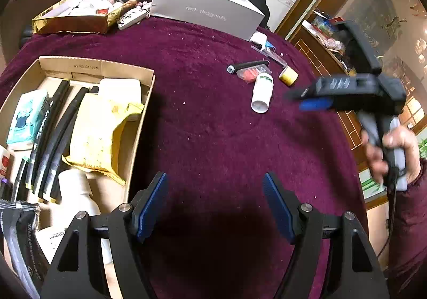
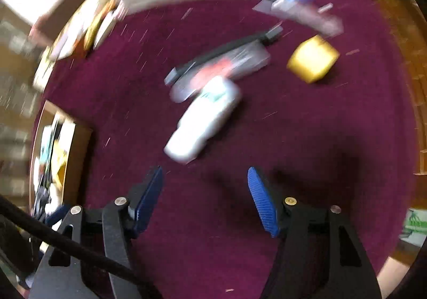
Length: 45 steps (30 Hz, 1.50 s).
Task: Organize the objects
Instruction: 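Reach the right gripper to the yellow tape roll and grasp it, then grasp the white cartoon-label bottle with the left gripper while the right gripper holds the tape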
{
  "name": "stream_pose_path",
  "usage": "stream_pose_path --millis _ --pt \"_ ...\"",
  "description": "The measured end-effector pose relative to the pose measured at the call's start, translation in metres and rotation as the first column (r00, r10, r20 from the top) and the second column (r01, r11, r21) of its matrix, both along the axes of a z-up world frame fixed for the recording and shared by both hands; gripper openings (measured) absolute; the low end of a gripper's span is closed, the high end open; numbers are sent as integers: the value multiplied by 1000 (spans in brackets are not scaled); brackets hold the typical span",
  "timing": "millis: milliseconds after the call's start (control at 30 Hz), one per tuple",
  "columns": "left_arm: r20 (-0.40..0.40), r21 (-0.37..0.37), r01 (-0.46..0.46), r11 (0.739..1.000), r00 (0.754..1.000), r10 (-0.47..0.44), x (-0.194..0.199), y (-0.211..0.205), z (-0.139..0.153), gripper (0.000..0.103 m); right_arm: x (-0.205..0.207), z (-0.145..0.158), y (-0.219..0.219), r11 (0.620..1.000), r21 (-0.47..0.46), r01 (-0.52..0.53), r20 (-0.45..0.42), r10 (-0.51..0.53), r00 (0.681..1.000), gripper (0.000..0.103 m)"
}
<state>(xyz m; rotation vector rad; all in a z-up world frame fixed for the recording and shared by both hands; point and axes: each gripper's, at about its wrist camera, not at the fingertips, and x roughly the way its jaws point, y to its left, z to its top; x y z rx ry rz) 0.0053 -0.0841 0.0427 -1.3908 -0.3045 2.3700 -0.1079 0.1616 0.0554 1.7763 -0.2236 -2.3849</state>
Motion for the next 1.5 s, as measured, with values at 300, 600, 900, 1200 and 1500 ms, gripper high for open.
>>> stream_pose_path --millis 300,600,900,1200,1500 --pt "17 -10 17 1000 1000 -17 3 11 -3 67 -52 -1 99 930 -14 367 -153 -364 919 70" --pt "26 -36 15 999 1000 -14 3 18 -5 67 -81 -34 93 883 -55 465 -103 -469 877 44" --pt "7 -58 31 998 1000 -30 2 26 -1 67 -39 -29 88 904 34 426 -128 -419 899 30" --pt "-145 -209 100 973 981 -132 -47 77 9 67 56 -37 79 925 -51 376 -171 -379 910 30" --pt "-184 -285 137 949 963 -194 -100 134 -5 67 81 -42 84 906 -171 388 -237 -420 876 30"
